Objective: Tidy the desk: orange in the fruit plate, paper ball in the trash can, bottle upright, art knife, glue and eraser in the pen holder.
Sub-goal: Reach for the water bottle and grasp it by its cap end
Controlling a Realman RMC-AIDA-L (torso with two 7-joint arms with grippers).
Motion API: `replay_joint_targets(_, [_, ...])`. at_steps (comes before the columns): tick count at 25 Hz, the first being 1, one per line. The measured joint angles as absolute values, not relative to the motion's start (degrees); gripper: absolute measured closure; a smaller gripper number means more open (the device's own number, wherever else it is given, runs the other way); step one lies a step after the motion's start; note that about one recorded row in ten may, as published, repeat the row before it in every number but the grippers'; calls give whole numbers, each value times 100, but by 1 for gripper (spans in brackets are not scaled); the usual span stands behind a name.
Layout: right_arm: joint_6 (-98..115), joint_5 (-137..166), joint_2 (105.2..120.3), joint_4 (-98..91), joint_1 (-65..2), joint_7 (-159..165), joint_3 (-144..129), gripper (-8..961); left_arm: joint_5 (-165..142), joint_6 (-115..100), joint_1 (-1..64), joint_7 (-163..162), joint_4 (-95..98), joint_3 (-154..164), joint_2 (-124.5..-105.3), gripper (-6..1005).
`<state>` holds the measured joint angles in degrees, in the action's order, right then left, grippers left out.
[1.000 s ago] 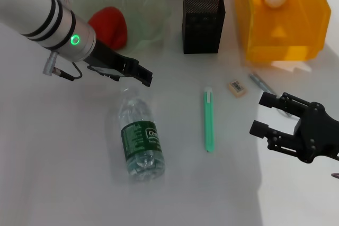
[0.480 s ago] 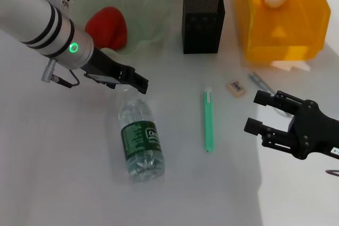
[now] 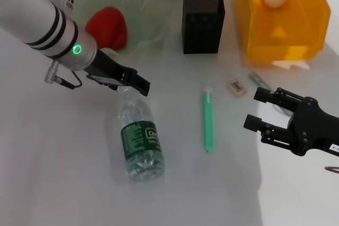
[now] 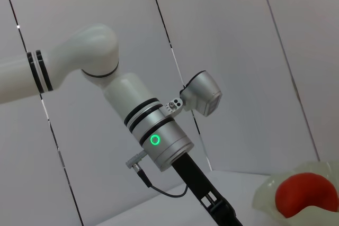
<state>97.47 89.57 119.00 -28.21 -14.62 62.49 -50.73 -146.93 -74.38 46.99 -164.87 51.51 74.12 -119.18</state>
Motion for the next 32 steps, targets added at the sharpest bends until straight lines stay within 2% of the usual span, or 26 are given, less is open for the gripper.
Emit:
replay_joint_targets(5, [9731,8960,11900,-2821,-1457,6222,-5071,217,-14667,-7423,4709,-16488,5099,7428,-11918,223])
replay_joint_targets(11, [9675,8964,11900,-2819,-1459,6222,-5071,220,-14653,-7402,4751,-16488,5004,7437,-11918,439])
replay_joint_targets(22, [9645,8952,11906,-2812,-1436,6222,-5062,226,-14650,-7437,4786,-16488,5001,7570,-11918,513])
replay_joint_targets(32, [9613,8930,11899,-2700,-1433,6222,-5054,231,-14602,-7477,4815,-16439,5070,7864,-11917,512])
